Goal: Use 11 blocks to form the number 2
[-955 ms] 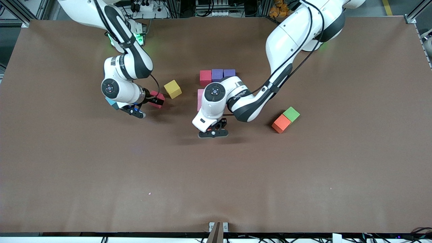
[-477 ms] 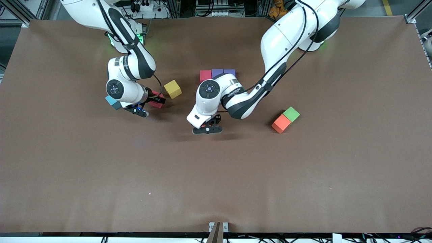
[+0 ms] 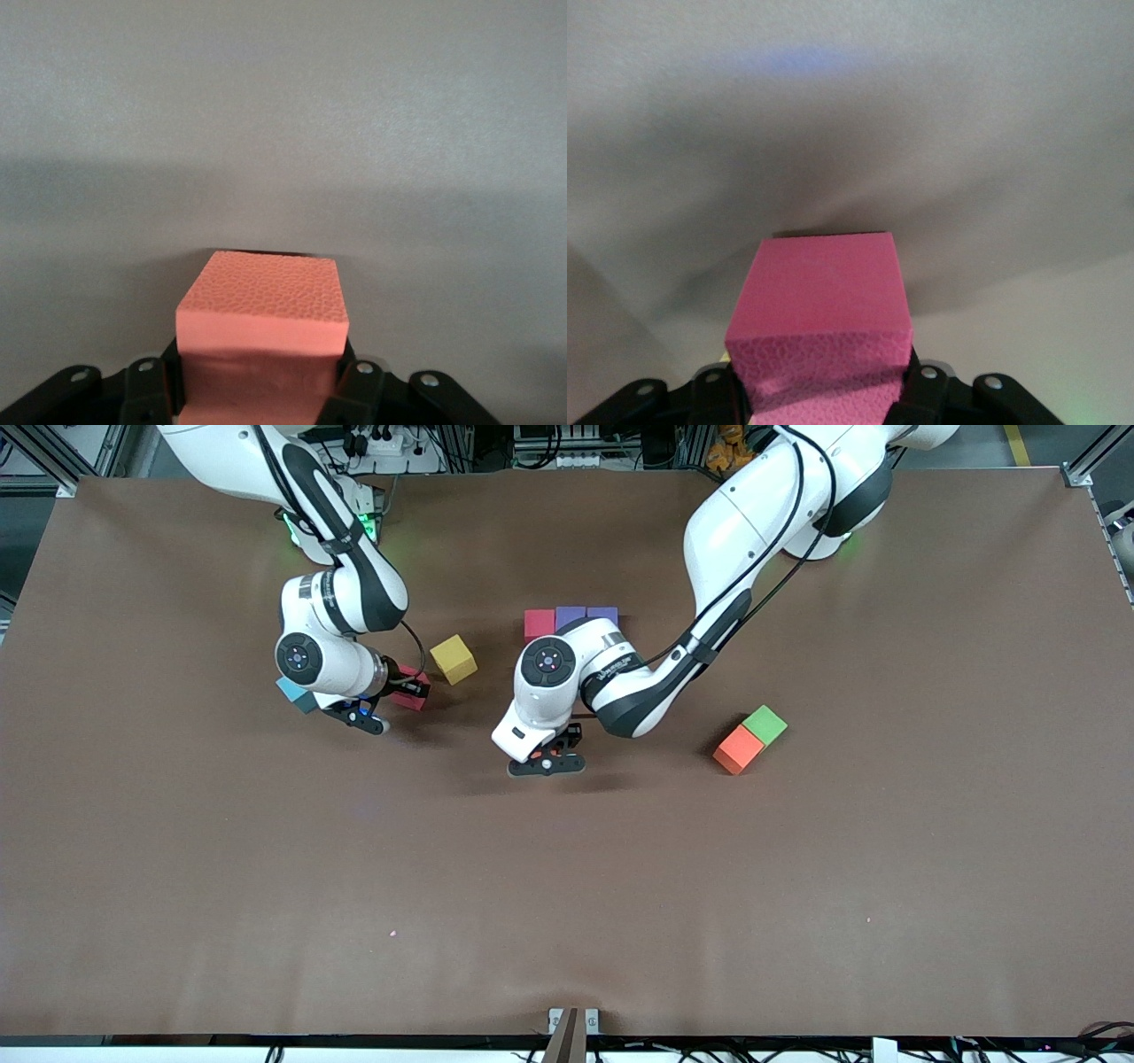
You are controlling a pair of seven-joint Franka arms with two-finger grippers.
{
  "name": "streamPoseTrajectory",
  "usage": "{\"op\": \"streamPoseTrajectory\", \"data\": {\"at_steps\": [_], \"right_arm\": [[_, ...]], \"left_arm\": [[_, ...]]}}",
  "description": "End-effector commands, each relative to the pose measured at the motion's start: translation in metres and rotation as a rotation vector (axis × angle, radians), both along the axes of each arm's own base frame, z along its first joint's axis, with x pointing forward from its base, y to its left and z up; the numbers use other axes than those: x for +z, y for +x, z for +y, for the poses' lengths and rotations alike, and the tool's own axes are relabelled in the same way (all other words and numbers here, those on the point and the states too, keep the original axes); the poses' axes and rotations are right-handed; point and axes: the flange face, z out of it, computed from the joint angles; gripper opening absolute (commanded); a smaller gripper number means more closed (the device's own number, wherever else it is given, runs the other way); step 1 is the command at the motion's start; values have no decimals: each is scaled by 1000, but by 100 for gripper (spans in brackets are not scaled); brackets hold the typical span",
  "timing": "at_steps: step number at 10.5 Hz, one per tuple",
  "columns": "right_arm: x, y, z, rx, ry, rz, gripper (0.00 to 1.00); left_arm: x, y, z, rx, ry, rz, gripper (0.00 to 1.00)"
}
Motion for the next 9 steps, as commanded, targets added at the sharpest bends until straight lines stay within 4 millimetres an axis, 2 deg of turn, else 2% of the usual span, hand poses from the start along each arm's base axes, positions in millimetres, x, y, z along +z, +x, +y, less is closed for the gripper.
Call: {"op": "streamPoseTrajectory", "data": {"at_steps": [1, 2, 3, 4, 9], "right_arm": [[24, 9, 1, -32, 29, -25, 17], [34, 19, -1, -49, 41, -12, 17], [44, 33, -14, -81, 51, 5, 17], [52, 43, -19, -81, 64, 22, 17], [65, 57, -17, -76, 78, 15, 17]], "left_arm": [[2, -3, -2, -34, 0, 54, 14], [1, -5, -2, -39, 6, 58, 14], [1, -5, -2, -37, 2, 61, 14], [0, -6, -3, -38, 3, 62, 14], [4, -2, -4, -62, -17, 45, 14]]}}
